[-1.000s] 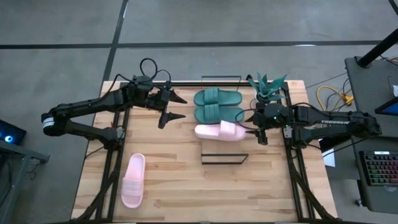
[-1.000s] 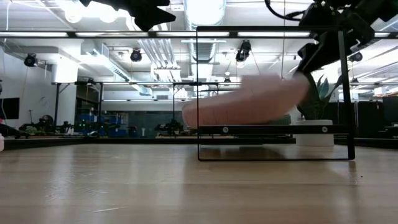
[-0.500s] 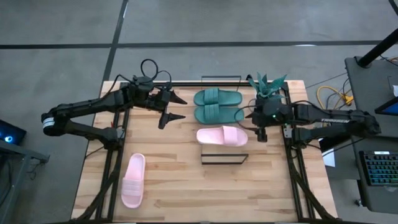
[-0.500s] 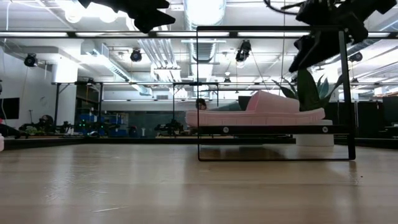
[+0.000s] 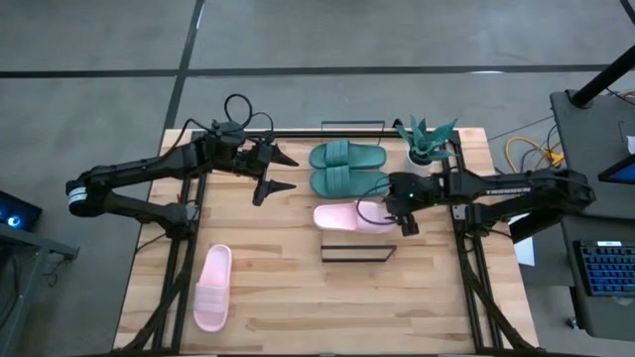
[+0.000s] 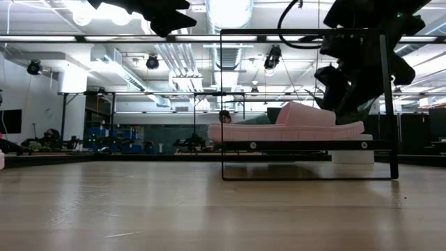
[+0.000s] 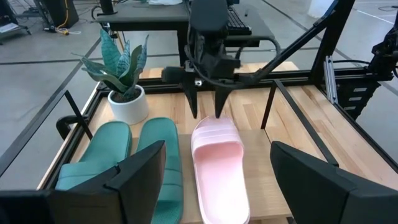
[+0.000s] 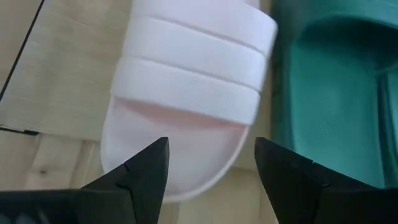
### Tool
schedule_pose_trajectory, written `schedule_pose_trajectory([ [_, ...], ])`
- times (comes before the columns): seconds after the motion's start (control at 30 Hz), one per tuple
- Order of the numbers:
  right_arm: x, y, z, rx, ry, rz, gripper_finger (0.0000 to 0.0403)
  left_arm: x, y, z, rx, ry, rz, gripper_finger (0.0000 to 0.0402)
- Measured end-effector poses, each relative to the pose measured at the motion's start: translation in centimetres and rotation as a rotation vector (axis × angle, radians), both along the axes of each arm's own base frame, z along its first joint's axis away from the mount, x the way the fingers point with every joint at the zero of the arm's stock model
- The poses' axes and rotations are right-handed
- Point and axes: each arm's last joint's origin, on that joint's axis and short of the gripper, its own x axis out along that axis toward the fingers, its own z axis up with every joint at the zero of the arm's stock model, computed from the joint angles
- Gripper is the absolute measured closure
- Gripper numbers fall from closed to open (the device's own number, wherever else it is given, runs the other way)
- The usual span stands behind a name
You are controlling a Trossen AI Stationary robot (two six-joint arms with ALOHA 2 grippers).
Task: Pick and place slides into the shelf
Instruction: Put the top pink slide on the shelf
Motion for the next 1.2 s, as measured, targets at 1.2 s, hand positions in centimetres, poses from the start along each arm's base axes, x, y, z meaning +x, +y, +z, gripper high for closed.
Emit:
schedule_pose_trajectory([
  [1.2, 2.4, 0.2, -0.5, -0.129, -0.094, 0.106, 0.03, 0.0, 0.0, -0.1, -0.003, 0.009, -0.001, 0.0127],
])
